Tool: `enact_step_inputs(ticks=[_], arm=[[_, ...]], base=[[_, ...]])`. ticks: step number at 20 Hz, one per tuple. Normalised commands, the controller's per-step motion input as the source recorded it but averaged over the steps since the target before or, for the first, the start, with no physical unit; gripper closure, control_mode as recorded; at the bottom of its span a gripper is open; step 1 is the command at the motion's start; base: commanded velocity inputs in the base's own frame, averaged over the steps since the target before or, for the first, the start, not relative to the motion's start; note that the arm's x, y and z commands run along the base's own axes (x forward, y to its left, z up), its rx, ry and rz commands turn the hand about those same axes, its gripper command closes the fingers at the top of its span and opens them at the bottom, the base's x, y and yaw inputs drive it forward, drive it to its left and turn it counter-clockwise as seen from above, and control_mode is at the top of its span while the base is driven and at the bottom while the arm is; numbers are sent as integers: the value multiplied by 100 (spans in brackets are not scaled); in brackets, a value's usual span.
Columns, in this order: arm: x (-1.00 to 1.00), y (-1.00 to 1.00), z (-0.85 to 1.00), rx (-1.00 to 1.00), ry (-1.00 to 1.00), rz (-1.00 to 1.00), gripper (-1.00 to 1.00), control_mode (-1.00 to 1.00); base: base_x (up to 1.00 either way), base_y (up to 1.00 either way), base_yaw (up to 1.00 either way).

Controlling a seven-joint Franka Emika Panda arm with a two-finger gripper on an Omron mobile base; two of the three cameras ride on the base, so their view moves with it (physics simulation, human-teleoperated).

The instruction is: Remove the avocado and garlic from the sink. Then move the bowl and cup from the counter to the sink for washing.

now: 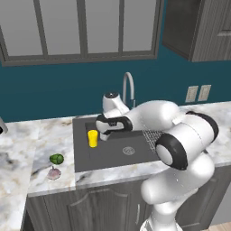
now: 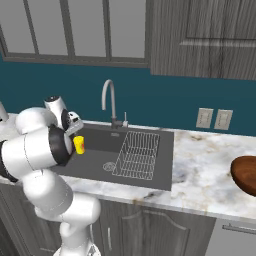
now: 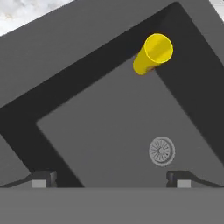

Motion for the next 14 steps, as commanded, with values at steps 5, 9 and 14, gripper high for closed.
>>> enact_step_inputs(ticks=[5,9,14], arm=[[-26,-28,18,0,0,-32,-100,-100],[-23,-34,17,0,2,-27,-100,-100],[-25,-40,18,0,1,-20,-100,-100]], base=[[0,0,0],[0,0,0],[0,0,0]])
